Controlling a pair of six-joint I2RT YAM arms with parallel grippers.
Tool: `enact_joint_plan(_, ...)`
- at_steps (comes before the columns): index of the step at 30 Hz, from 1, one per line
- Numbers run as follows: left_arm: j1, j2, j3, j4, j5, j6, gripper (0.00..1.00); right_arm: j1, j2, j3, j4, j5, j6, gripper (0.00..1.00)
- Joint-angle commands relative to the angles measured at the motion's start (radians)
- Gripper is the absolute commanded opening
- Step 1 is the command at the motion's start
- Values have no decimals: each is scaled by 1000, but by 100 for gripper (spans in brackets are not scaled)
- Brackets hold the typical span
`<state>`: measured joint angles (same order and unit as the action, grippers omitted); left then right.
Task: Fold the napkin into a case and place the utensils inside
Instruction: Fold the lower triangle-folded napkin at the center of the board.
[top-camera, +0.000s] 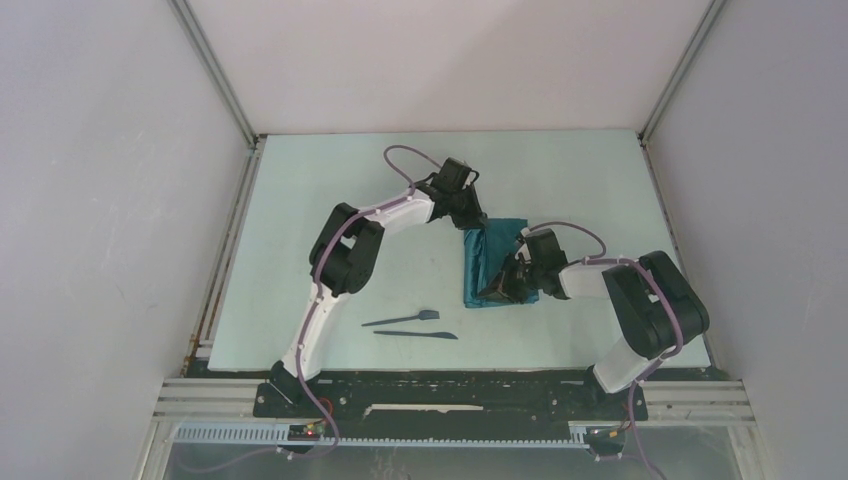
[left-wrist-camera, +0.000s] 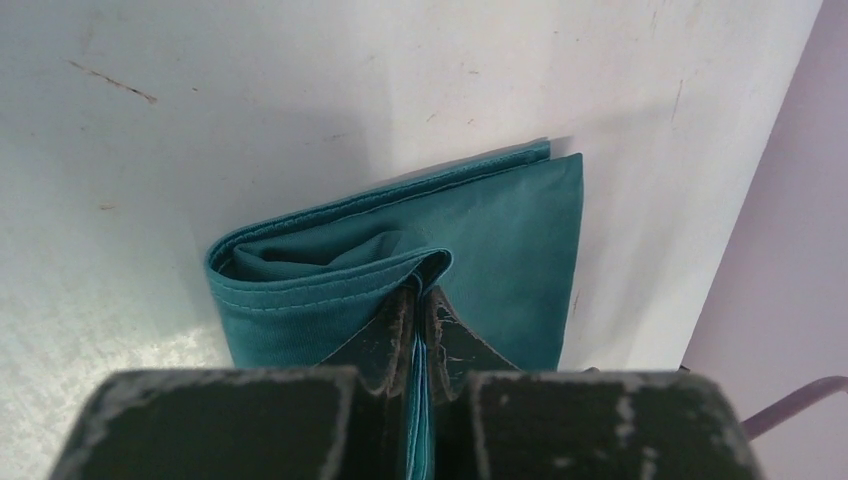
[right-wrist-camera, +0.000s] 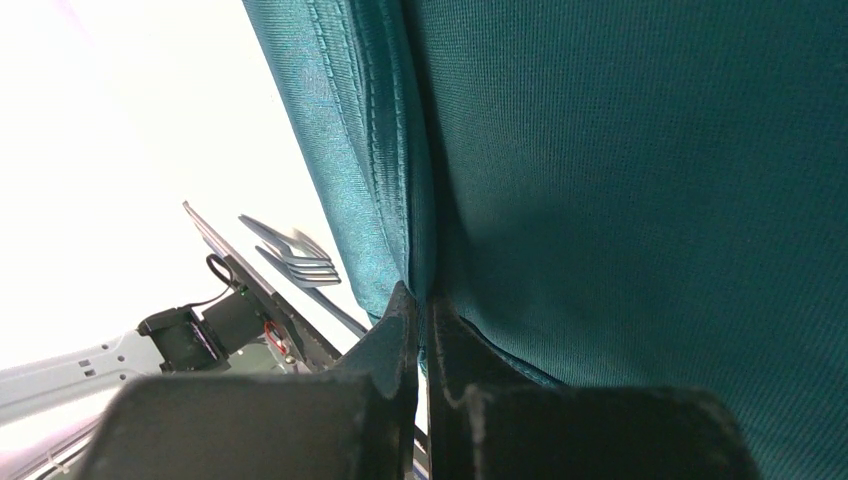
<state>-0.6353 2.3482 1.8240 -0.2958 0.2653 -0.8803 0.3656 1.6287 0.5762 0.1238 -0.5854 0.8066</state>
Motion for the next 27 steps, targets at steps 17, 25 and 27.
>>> enact_joint_plan(17, 1, 44, 77, 20, -3, -3, 8, -32, -70, -26, -82, 42, -57, 0)
enact_joint_plan(25, 1, 54, 78, 21, -5, -10, 8, -46, -83, -28, -105, 51, -77, 0)
enact_joint_plan(27, 1, 55, 78, 22, -3, -12, 8, -50, -84, -27, -108, 53, -80, 0)
